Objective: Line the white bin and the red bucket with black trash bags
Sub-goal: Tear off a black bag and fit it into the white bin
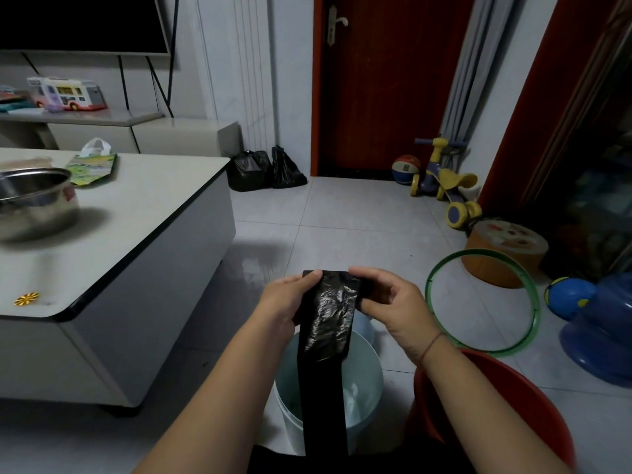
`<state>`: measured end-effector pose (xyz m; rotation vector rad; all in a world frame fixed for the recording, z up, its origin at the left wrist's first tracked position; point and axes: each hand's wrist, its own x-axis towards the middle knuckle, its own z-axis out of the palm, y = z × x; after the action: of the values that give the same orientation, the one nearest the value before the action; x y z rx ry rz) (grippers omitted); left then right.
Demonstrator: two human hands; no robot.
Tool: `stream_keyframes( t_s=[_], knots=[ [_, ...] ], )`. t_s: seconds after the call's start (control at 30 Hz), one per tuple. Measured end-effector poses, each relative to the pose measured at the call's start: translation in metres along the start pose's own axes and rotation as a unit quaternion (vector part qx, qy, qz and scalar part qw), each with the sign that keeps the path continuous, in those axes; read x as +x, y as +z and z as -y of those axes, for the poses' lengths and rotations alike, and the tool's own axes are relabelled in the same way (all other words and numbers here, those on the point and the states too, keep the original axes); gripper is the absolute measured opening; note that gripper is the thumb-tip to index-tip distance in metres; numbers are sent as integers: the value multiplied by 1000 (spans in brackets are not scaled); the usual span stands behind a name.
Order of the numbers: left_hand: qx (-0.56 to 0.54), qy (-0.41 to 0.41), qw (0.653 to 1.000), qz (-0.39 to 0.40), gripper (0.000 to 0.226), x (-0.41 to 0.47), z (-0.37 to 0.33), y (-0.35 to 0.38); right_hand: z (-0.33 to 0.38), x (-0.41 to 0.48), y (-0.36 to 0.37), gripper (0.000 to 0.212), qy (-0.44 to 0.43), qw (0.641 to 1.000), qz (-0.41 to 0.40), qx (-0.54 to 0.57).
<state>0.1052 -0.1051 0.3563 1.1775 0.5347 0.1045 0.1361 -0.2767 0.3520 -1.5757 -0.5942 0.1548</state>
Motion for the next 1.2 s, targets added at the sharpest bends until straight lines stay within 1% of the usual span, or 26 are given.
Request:
stream_keyframes(
  t_s=[0.1, 0.17, 0.2, 0.27, 0.3, 0.37, 0.43, 0.5, 0.57, 0.63, 0.73, 0.8, 0.83, 0.9, 0.97, 1.07, 1.13, 1.2],
  knots=[
    [5, -11, 1000, 11, 14, -2, 0, 2, 1, 6, 2, 31, -25, 992, -62, -109],
    [5, -17, 1000, 2, 25, -2, -1, 1, 1, 12, 3, 23, -31, 981, -103, -161],
    [8, -13, 1000, 0, 31, -2, -3, 1, 1, 16, 3, 23, -32, 978, -117, -168],
    [40, 18, 999, -16, 37, -2, -3, -1, 1, 24, 4, 27, -35, 974, -154, -162],
    [60, 40, 997, -41, 37, 0, -3, -2, 1, 28, 6, 30, -35, 969, -184, -162],
    [51, 68, 993, -86, 35, 2, 0, -1, -1, 36, 6, 37, -16, 950, -251, -185],
    [21, 45, 996, -71, 39, -1, 1, 2, -3, 44, 5, 46, 28, 933, -291, -212],
    [36, 26, 998, -55, 46, -4, 3, 4, -5, 50, 2, 45, 69, 933, -299, -189],
    [56, 28, 997, -47, 51, -5, 5, 6, -9, 52, 2, 44, 87, 945, -282, -141],
    [94, 44, 994, -37, 53, -6, 4, 8, -12, 48, 6, 42, 83, 965, -236, -77],
    [147, 43, 988, 26, 55, -10, 5, 11, -14, 41, 10, 32, 80, 985, -150, 30],
    [139, 6, 987, 76, 59, -12, 5, 11, -12, 37, 10, 26, 71, 987, -94, 113],
    [131, -12, 988, 86, 59, -13, 4, 11, -10, 35, 10, 24, 64, 984, -70, 150],
    [120, -19, 990, 73, 57, -13, 5, 9, -8, 32, 8, 19, 55, 979, -31, 194],
    [85, 14, 995, 50, 47, -10, 4, 9, -6, 27, 7, 17, 61, 980, -1, 190],
    [28, 61, 998, 14, 26, -9, 1, 12, -5, 18, 3, 17, 84, 986, 39, 138],
    [-3, 86, 996, -5, 20, -11, -1, 13, -5, 14, -1, 16, 98, 986, 57, 121],
    [-45, 82, 995, -17, 16, -12, -2, 15, -4, 12, -4, 16, 111, 985, 61, 119]
  ],
)
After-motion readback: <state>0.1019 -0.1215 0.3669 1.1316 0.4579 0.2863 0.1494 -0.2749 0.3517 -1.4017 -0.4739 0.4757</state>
